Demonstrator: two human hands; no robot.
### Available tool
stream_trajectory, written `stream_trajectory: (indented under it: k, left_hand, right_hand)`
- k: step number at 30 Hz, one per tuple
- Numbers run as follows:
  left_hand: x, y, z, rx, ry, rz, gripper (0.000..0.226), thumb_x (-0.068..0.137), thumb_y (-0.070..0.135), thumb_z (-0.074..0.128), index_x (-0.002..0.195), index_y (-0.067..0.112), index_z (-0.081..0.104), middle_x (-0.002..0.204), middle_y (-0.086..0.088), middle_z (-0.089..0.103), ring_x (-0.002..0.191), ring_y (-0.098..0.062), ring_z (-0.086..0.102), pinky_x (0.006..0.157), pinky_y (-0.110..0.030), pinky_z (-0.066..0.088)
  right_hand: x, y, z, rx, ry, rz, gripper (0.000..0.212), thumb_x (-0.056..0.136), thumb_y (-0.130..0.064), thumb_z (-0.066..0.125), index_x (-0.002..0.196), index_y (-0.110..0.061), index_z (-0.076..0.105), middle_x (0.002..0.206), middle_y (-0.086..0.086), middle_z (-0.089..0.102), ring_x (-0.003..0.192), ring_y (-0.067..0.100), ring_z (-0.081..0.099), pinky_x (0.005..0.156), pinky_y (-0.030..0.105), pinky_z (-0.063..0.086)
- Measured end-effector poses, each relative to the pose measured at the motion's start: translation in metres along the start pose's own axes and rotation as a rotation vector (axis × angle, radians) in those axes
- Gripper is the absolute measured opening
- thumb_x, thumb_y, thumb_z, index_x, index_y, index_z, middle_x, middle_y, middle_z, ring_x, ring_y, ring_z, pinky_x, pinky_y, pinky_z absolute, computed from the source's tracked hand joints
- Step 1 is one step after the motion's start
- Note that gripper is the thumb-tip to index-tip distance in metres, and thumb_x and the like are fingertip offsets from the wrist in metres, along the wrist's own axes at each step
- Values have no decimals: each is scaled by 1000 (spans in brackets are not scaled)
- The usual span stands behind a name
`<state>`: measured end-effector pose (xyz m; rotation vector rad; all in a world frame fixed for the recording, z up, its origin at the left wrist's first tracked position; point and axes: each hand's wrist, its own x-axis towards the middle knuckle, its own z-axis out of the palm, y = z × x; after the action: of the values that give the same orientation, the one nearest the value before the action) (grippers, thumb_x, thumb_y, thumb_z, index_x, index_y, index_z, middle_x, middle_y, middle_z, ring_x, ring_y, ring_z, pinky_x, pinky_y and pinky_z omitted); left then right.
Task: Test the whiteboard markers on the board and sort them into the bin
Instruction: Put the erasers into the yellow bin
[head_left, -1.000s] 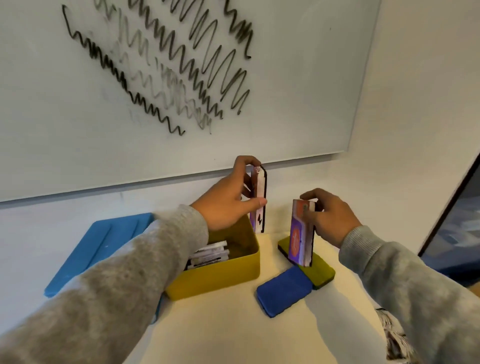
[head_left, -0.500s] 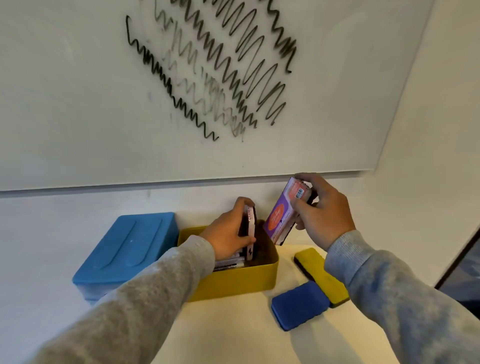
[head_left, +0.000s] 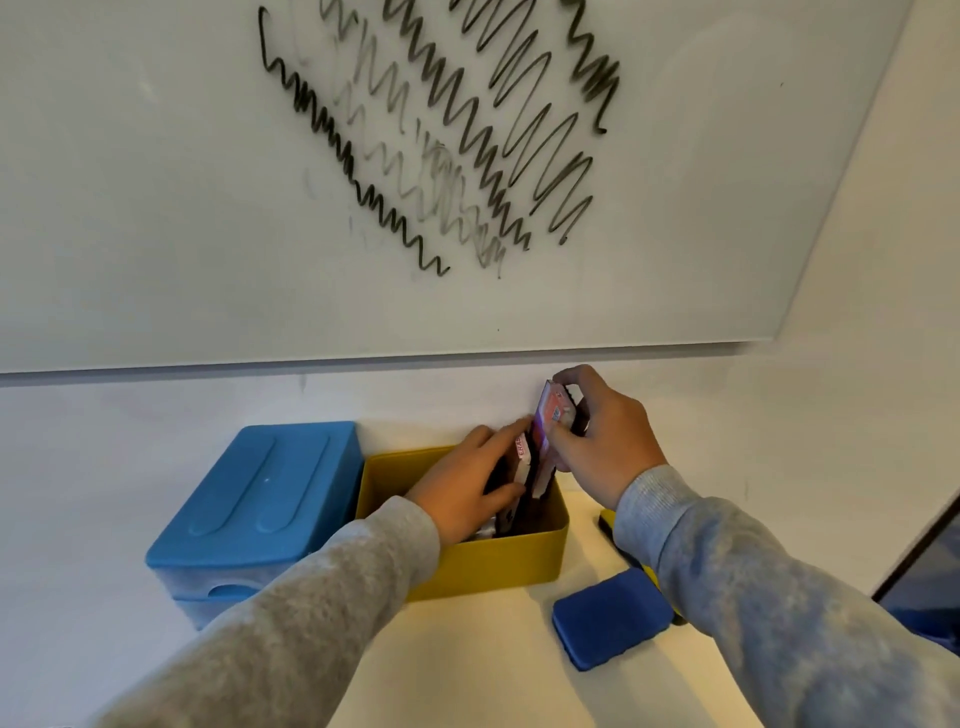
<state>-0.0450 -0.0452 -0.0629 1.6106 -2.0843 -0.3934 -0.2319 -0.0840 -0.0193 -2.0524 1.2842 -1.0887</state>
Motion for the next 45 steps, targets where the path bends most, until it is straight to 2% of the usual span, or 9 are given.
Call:
stream_trajectory:
  k: [3,6,14,19,23,28,38,41,45]
  left_hand:
    - [0,-2,-2,10,-1,4,81,97,33,60,155,47,6,133,7,44,114,-12,56,100,-33,50]
    - [-2,-2,-3,-56,12,-2,76,96,32,62,154,44,14,144,8,45,126,-12,52,107,-36,47]
    - [1,-1,5,-140,118,-23,56,93,30,66,138,37,34,128,8,60,111,-4,62,98,-34,54]
    - [2,-4,7,-82,143,-13,56,94,36,62,143,39,33,130,7,55,116,-11,59,99,-38,53]
    - [1,-5,8,-59,166,-6,56,94,35,63,143,37,35,127,7,56,114,-11,59,97,-38,53]
    - [2,-4,6,-90,172,-4,57,93,30,66,143,33,39,128,6,58,113,-9,61,98,-38,53]
    - [1,-1,1,-116,162,19,59,91,23,70,144,25,45,128,5,58,111,-7,62,99,-35,53]
    - [-1,2,-4,-124,154,22,58,91,24,70,144,24,46,128,6,57,110,-5,62,100,-33,53]
    - [-5,8,-11,-81,177,38,56,92,30,67,144,28,45,127,9,56,112,-4,60,101,-34,52]
  right_hand:
    - [3,6,4,-144,-201,53,31,85,-25,70,113,-31,57,76,4,67,66,22,66,65,37,57]
    - [4,11,6,-216,-285,32,39,86,-23,73,123,-27,61,82,3,65,74,20,62,66,30,50]
    - [8,11,7,-403,-269,-92,41,82,-21,77,118,-16,57,101,2,55,83,20,53,71,27,38]
    - [12,13,5,-408,-290,-153,47,75,-22,83,113,-16,55,108,1,56,93,23,57,74,31,45]
    - [17,14,4,-357,-323,-187,62,74,-20,84,129,-19,58,119,-1,61,103,19,60,87,30,49]
    - [21,16,1,-298,-336,-162,57,71,-18,88,123,-17,65,113,0,64,97,18,63,88,37,55]
    - [16,22,3,-211,-282,-142,57,70,-16,89,122,-20,66,112,-2,67,95,15,65,88,34,55]
    - [11,23,-2,-173,-256,-103,60,71,-15,87,125,-22,61,109,-4,64,89,17,66,82,30,55]
    - [1,35,-15,-182,-208,-9,44,79,-14,79,118,-24,60,102,-4,61,82,16,65,74,27,51]
